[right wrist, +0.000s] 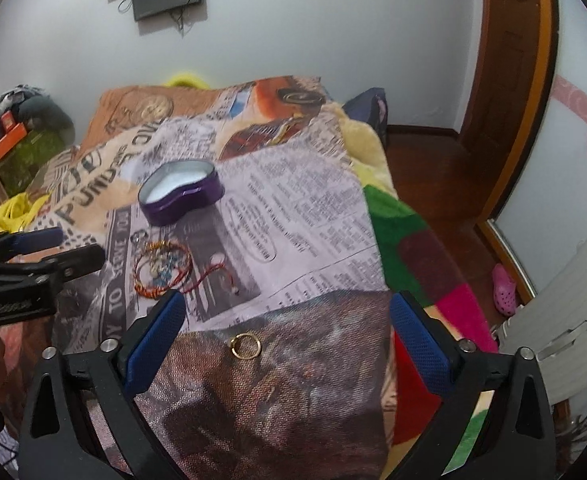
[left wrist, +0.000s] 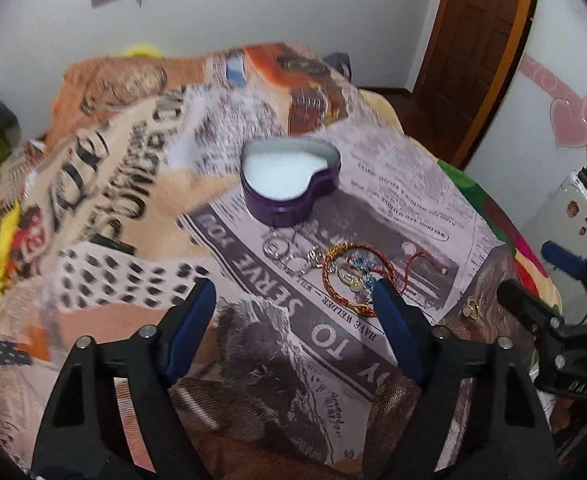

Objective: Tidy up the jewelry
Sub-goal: 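Lower the right gripper onto the gold ring and close it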

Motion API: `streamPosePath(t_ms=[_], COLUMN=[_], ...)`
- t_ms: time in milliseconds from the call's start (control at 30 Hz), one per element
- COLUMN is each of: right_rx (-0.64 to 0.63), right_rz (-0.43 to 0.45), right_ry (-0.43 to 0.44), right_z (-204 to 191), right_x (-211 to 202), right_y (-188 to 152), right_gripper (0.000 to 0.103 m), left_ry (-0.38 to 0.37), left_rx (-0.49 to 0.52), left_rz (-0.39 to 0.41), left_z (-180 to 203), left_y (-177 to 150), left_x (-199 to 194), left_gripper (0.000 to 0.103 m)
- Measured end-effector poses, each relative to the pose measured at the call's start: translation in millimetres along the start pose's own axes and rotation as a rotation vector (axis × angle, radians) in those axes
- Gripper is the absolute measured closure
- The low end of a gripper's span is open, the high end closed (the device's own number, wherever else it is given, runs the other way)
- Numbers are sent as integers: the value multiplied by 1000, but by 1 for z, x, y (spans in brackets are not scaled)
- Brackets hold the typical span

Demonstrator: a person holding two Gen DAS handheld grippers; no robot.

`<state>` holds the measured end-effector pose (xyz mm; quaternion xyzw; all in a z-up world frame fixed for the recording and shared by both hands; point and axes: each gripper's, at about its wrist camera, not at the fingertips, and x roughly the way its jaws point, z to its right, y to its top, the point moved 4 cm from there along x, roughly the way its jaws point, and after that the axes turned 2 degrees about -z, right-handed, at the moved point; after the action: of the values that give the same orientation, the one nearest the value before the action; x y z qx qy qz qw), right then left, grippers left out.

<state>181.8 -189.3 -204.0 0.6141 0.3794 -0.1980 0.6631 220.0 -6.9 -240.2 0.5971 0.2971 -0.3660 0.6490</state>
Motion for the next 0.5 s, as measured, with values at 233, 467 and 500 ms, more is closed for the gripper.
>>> streamPosePath(t_ms=[233, 467, 500], right_rx=[-25, -63, -72], right_rz=[-62, -122, -130], right_ry=[58, 90, 88], right_z=[-9, -17, -19], right_x=[17, 29, 31], right_y=[-9, -19, -20], right_gripper=[27, 52, 56], left_ry=[-32, -97, -107], left_rx=[-20, -46, -51], left_rz=[-62, -147, -151], left_z=[-2, 3, 4], left_y=[1, -2, -2], left_x=[22, 41, 43], left_gripper=[43, 50, 51])
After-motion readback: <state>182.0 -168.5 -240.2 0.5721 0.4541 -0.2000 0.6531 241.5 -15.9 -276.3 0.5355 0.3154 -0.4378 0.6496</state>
